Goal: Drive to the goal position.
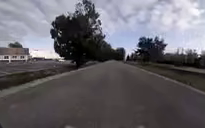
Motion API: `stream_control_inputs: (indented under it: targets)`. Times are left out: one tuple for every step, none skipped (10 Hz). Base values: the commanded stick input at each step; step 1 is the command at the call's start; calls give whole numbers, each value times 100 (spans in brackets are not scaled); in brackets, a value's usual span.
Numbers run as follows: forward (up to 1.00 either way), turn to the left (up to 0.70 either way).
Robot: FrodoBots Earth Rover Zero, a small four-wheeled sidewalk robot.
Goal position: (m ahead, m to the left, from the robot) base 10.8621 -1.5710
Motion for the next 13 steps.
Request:
stream_control_inputs:
  targets:
    - [70,0]
    - [70,0]
    - [70,0]
    - [70,0]
    - [70,0]
    - [70,0]
    - [70,-7]
    - [70,-34]
    - [70,-25]
    - [70,-4]
    - [70,0]
    - [70,0]
    - [70,0]
